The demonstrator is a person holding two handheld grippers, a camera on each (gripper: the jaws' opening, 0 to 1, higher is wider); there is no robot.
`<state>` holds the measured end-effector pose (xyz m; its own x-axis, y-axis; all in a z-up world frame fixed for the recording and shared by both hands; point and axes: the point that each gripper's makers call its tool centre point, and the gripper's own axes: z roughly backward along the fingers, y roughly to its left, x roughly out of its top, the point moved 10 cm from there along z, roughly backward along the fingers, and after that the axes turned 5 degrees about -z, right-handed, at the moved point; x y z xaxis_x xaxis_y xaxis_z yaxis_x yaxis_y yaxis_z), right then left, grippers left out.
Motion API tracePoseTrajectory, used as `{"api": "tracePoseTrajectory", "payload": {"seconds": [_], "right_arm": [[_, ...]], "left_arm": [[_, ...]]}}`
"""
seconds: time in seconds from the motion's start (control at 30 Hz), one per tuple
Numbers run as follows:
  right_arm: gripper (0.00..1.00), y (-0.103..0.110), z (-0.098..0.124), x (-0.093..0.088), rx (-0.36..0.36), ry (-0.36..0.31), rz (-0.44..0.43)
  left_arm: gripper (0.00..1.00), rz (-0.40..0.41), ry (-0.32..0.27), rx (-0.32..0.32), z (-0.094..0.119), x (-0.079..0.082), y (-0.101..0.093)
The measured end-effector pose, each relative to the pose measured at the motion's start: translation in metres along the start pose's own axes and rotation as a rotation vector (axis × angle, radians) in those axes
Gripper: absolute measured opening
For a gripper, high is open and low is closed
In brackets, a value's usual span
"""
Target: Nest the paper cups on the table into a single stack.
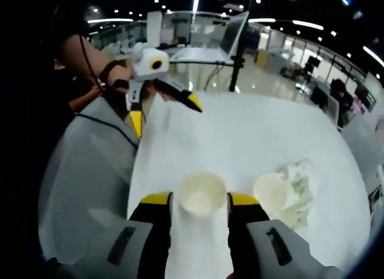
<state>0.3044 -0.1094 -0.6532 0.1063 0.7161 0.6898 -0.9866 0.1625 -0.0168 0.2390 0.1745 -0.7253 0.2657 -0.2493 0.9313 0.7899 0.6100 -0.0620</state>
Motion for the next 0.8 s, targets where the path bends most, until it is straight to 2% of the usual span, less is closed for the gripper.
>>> {"api": "tracePoseTrajectory", "payload": {"seconds": [0.8], "right_arm": [[0.29, -0.033, 0.025, -0.005, -0.091, 0.02, 0.017]], "left_arm": [[0.94, 0.006, 0.0, -0.001, 0.0, -0.002, -0.003]]}}
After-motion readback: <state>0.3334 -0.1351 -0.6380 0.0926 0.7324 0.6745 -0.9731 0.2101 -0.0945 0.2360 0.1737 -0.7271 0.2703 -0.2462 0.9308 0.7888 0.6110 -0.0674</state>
